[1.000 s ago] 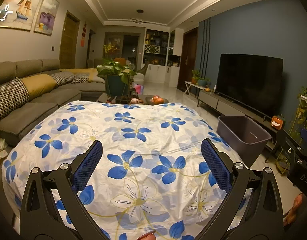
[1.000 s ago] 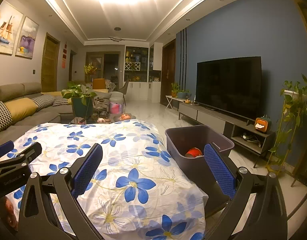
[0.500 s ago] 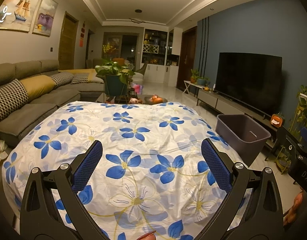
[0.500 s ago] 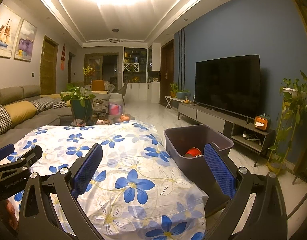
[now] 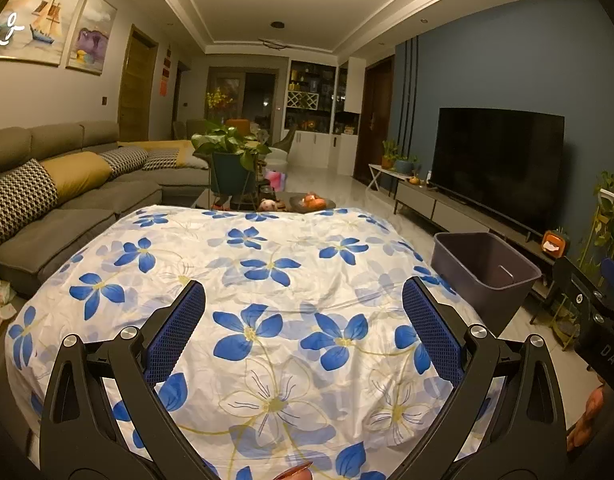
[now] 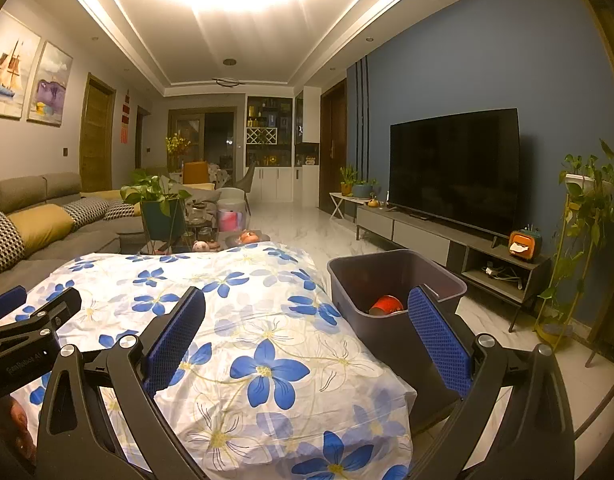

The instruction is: Collect trash

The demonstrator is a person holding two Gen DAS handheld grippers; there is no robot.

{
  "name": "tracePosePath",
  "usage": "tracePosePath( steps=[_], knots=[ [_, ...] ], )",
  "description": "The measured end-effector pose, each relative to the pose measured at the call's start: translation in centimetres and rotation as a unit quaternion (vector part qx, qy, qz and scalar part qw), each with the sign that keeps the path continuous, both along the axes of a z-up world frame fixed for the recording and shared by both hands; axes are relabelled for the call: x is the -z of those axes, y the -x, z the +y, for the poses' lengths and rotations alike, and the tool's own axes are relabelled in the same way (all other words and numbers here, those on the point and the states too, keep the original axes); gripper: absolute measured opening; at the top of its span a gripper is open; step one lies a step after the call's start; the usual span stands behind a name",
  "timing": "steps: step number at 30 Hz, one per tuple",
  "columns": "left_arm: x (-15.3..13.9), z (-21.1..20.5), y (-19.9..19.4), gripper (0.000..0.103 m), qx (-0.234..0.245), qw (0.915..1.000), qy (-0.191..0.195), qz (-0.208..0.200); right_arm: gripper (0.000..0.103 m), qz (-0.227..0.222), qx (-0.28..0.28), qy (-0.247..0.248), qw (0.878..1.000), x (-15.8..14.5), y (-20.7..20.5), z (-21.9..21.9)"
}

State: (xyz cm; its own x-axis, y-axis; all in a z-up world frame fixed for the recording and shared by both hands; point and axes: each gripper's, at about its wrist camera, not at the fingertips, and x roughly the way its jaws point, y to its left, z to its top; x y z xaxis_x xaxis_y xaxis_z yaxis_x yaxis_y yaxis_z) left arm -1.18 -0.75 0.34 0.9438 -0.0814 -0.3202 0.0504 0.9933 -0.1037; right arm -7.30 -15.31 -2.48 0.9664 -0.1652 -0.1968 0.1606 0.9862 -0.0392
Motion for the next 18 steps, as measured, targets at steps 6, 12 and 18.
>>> tracePosePath(
  steps=[6,12,18],
  knots=[
    [-0.07,0.16,0.10,0.097,-0.001,1.0000,-0.001,-0.001,0.098,-0.001,0.000,-0.001,1.000,0.01,0.00,-0.03],
    [-0.09,0.20,0.17,0.097,0.000,1.0000,-0.001,-0.002,0.098,0.000,0.000,-0.001,1.000,0.06,-0.01,-0.06],
    [-0.17,0.23,0.23,0.097,0.001,1.0000,-0.002,-0.003,0.098,-0.001,0.001,-0.002,1.000,0.10,0.01,-0.10]
  ],
)
